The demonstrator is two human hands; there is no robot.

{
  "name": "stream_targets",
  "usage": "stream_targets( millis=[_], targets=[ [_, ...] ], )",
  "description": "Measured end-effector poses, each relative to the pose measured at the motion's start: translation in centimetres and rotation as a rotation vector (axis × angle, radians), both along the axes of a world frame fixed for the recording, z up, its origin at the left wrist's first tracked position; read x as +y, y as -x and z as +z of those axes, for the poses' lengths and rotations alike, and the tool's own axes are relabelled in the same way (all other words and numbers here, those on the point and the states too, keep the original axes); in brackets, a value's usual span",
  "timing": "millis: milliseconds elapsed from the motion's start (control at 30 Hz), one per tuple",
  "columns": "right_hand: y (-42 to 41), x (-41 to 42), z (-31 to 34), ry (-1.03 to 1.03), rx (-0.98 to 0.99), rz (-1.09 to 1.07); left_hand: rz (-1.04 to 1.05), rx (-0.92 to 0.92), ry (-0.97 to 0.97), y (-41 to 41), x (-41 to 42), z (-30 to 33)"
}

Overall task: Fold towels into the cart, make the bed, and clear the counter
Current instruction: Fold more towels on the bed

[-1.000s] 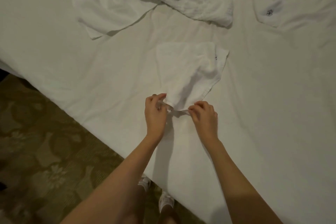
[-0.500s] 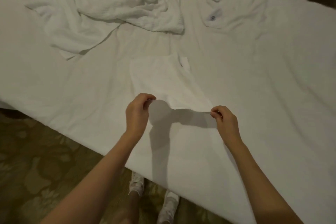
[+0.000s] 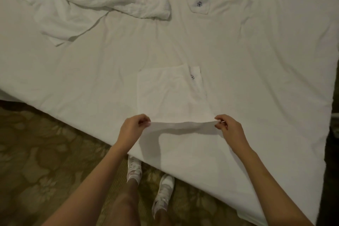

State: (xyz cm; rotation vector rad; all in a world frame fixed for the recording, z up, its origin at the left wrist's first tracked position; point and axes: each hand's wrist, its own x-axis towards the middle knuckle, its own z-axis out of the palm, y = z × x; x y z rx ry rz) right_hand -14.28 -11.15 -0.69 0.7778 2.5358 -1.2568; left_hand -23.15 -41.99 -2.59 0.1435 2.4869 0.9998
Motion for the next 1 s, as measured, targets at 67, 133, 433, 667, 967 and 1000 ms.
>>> stream_targets(
  millis=[67,133,433,667,967,1000],
  targets=[
    [1.8,-0.3,0.1,-0.021,0.068,-0.051,0.073,0.050,-0.013,1.8,0.4,0.5],
    [3.8,-0.6,-0.2,-0.071,0.137,-0.090,0.131,0.074,-0.056,3.8,1.0,0.7],
    [14.5,-1.0,-1.9,-0.099,0.202,-0.216,0.160,0.090,-0.143,13.7,2.6,-2.0],
    [21.5,-0.4,-4.7,-0.108,0.176,-0.267,0.129,0.140,-0.076,19.7,3.3,-4.4],
    [24.1,0.3,-6.6,0.064,0.048,-0.091,-0.016,0.115,0.223,22.0,3.8,-6.3],
    [24.2,0.4,-6.6,0.064,0.041,-0.082,-0.035,0.120,0.245,22.1,3.8,-6.0]
  ],
)
